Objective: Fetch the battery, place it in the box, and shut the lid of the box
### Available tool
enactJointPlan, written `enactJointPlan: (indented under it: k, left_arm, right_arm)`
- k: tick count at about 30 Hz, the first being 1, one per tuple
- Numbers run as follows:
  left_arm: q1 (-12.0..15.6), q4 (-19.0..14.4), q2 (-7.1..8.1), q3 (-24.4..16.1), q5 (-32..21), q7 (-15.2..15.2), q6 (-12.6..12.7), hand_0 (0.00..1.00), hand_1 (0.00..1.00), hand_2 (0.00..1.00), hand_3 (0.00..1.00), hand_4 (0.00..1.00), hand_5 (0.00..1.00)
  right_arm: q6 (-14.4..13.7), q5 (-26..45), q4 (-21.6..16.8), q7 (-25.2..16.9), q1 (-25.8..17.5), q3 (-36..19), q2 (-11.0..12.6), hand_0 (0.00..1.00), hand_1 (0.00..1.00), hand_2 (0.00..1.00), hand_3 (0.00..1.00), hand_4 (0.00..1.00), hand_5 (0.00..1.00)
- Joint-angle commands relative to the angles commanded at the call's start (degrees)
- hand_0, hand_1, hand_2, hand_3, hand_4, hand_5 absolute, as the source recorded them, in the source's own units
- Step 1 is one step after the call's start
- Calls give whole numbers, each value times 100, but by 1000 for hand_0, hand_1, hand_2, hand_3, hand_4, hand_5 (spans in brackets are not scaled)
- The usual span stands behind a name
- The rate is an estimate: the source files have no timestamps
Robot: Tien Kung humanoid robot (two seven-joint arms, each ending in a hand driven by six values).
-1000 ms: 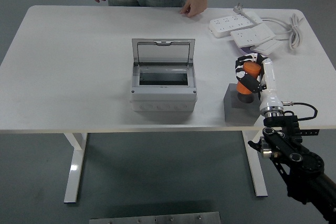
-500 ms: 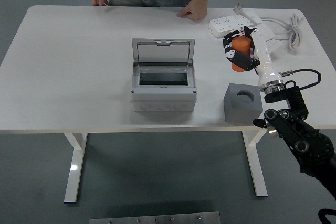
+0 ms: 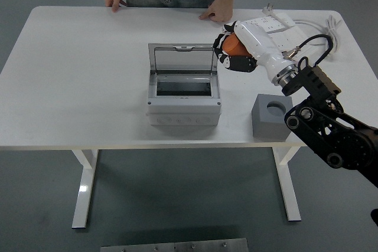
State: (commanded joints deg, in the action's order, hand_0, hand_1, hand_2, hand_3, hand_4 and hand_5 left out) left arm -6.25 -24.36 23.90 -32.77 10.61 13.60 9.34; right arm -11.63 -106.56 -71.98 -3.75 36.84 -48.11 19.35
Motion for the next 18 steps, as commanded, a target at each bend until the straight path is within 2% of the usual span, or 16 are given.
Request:
enactJointPlan:
  k: [2, 3, 8, 9, 10, 18]
  left_arm:
    - [-2, 0, 10, -3, 3, 2, 0, 637, 713, 568, 559, 645, 43]
    - [-4, 0, 14, -4, 6, 4, -1, 637, 713, 568, 559, 646, 43]
    - [-5, -1, 30, -14, 22, 12, -1, 637, 713, 568, 559, 646, 43]
    - [-4, -1, 32, -18, 29, 15, -1, 638, 712, 568, 560, 648, 45]
    - [-4, -1, 34, -22, 35, 19, -1, 638, 712, 568, 560, 648, 45]
    - [-29, 1, 57, -52, 93, 40, -6, 638, 714, 568, 560, 648, 47]
  right_arm:
    - [50, -249, 29, 86, 111, 135, -18, 232, 265, 334, 364, 392, 2]
    - [68, -351, 49, 120, 154, 189, -31, 222, 245, 313, 341, 239, 2]
    - [156, -597, 176, 302, 348, 446, -110, 222, 245, 313, 341, 239, 2]
    - [181, -614, 201, 334, 382, 494, -126, 210, 239, 303, 337, 198, 2]
    - [205, -629, 223, 364, 414, 538, -142, 210, 239, 303, 337, 198, 2]
    - [324, -617, 624, 490, 831, 1046, -411, 202, 238, 299, 335, 200, 2]
